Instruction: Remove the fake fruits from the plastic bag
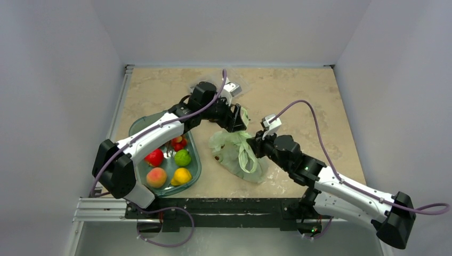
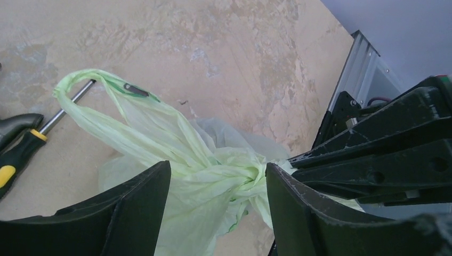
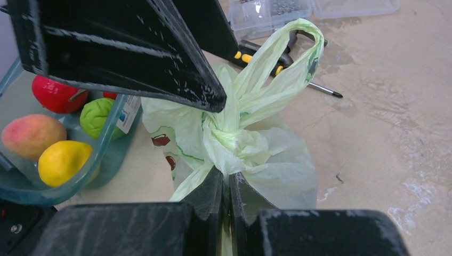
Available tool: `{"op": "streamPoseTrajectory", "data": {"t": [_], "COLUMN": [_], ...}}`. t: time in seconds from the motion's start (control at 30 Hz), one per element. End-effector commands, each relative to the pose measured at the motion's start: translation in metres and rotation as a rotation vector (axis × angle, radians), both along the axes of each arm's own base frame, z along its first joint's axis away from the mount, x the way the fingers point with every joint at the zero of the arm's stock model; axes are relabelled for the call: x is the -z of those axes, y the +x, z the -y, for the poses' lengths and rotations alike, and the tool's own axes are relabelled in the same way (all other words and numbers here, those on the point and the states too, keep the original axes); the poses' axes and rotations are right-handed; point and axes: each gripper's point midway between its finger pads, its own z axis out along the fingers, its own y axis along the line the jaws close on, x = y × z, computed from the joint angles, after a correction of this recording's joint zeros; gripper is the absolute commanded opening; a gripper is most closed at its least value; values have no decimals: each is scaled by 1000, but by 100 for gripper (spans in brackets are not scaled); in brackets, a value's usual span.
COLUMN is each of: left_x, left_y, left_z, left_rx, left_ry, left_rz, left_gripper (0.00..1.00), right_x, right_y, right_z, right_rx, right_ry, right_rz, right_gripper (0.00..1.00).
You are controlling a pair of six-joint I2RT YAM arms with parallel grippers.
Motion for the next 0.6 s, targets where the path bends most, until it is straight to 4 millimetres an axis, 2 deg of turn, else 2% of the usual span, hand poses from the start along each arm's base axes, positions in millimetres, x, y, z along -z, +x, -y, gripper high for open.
{"op": "streamPoseTrajectory", "data": {"t": [0.0, 0.2, 0.33, 0.4, 0.47, 0.5, 0.57], "left_x": [-5, -5, 2, 5, 6, 7, 7], "left_y": [-3, -10, -11, -13, -13, -12, -10], "left_z": [6, 6, 12, 16, 18, 17, 15], "left_rx": [61, 89, 111, 124, 128, 122, 107], "left_ry": [5, 9, 1, -13, -19, -14, -5], "left_rz": [6, -23, -64, -91, -106, -106, -93], "left_gripper": [65, 69, 67, 56, 37, 21, 5], "right_x": [-38, -41, -45, -44, -39, -38, -37], "right_y": [7, 5, 0, 0, 2, 2, 4], "right_z": [2, 21, 21, 20, 19, 17, 16], "right_rx": [29, 92, 72, 71, 68, 62, 68], "right_ry": [60, 91, 116, 114, 90, 82, 68], "right_rz": [89, 101, 113, 108, 106, 103, 96], "right_gripper": [0, 0, 0, 0, 0, 0, 4]}}
